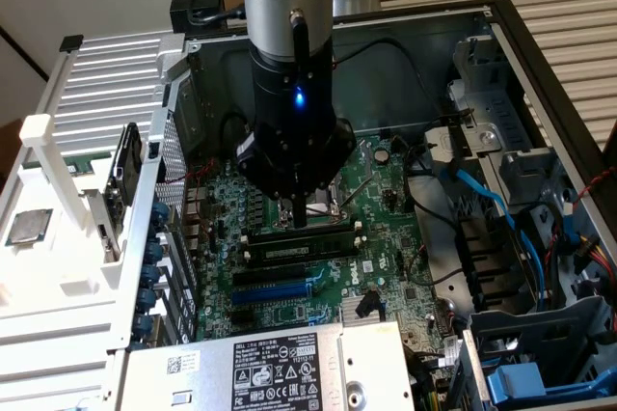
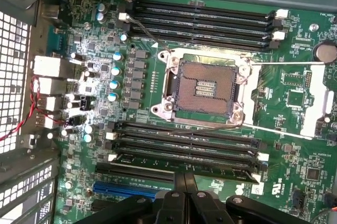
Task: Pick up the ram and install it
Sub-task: 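Press down the ram until it locks into place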
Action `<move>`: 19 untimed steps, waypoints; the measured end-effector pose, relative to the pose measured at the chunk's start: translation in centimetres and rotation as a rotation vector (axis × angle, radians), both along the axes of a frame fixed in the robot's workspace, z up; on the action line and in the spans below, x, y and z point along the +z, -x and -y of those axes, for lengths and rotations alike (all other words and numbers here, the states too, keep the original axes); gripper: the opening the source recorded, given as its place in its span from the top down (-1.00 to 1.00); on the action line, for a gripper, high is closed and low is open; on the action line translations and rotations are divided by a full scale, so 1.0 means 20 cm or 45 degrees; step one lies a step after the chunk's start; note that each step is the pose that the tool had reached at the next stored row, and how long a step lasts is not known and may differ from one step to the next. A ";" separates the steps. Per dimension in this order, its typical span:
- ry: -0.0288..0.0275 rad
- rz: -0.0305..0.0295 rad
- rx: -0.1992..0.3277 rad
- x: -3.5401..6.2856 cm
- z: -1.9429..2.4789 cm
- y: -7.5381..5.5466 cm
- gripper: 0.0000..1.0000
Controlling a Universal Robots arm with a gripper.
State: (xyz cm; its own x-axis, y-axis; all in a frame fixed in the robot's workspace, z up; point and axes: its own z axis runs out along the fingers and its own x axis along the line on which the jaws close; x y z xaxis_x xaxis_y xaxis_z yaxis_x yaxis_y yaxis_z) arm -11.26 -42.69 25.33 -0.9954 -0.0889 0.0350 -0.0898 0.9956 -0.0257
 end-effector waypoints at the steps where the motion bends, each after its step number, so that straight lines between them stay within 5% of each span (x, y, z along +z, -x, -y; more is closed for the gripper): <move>1: 0.0001 0.0000 -0.017 0.000 0.000 0.00 0.80; 10: -0.0001 0.0010 -0.144 0.000 0.000 0.00 0.80; 19: 0.0000 0.0012 -0.161 0.000 0.000 0.00 0.80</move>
